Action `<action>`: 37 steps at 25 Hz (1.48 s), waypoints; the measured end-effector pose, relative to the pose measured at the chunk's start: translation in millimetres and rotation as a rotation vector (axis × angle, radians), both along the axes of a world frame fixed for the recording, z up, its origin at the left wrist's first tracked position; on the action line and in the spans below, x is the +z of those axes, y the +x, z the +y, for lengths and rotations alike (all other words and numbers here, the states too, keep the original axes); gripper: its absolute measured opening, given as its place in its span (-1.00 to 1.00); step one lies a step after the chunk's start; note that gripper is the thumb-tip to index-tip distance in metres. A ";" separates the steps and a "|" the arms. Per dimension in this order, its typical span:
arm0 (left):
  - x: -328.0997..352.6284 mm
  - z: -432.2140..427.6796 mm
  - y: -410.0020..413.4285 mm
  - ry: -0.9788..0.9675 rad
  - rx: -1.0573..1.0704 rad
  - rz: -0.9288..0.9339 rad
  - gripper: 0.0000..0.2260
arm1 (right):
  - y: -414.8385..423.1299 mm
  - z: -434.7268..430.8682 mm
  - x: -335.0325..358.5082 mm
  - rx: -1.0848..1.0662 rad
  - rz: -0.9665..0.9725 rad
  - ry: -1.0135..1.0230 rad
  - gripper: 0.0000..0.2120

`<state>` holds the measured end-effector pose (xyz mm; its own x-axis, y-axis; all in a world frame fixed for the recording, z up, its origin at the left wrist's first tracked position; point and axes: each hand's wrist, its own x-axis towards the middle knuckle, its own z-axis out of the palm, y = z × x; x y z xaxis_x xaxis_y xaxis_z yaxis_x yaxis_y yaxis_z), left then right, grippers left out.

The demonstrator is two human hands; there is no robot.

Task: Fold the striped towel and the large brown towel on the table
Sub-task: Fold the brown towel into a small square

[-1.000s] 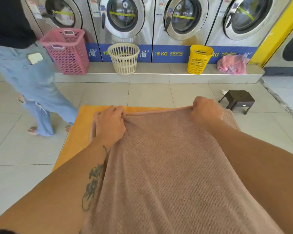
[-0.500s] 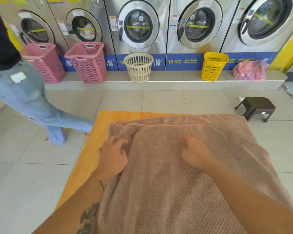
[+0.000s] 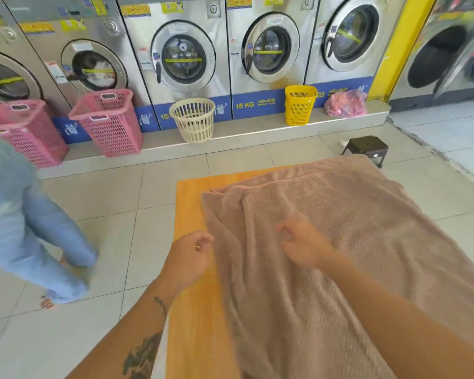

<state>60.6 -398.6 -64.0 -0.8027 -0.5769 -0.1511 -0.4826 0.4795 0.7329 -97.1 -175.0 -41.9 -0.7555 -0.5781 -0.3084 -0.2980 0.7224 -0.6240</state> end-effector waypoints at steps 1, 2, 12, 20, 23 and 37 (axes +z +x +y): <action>0.3 -8.3 10.0 -0.004 -0.029 -0.008 -0.79 | 18.0 -1.3 3.8 -0.028 0.023 0.012 -0.69; 4.3 -18.1 19.8 -0.008 -0.069 -0.023 -0.78 | 37.7 -3.3 7.5 -0.059 0.015 0.012 -0.68; 46.5 -60.3 -45.4 -0.104 -0.368 -0.065 -0.81 | 97.7 16.9 22.8 -0.389 -0.106 -0.064 -0.58; 13.0 -115.2 -129.2 -0.256 -0.389 -0.097 -0.78 | 116.7 -1.5 1.9 -0.555 -0.087 0.013 -0.66; -16.9 -139.3 -175.3 -0.296 -0.527 -0.117 -0.64 | 133.5 -5.6 -3.5 -0.751 -0.090 0.012 -0.76; -38.3 -146.7 -157.5 -0.410 -0.949 0.034 -0.77 | 295.6 -84.7 -30.0 -1.427 -0.155 0.619 -0.36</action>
<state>-96.9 -545.3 -102.3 -0.9542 0.2941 -0.0546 0.2426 0.8677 0.4339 198.5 -259.6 -71.9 -0.4868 0.8037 -0.3421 0.8686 0.4868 -0.0923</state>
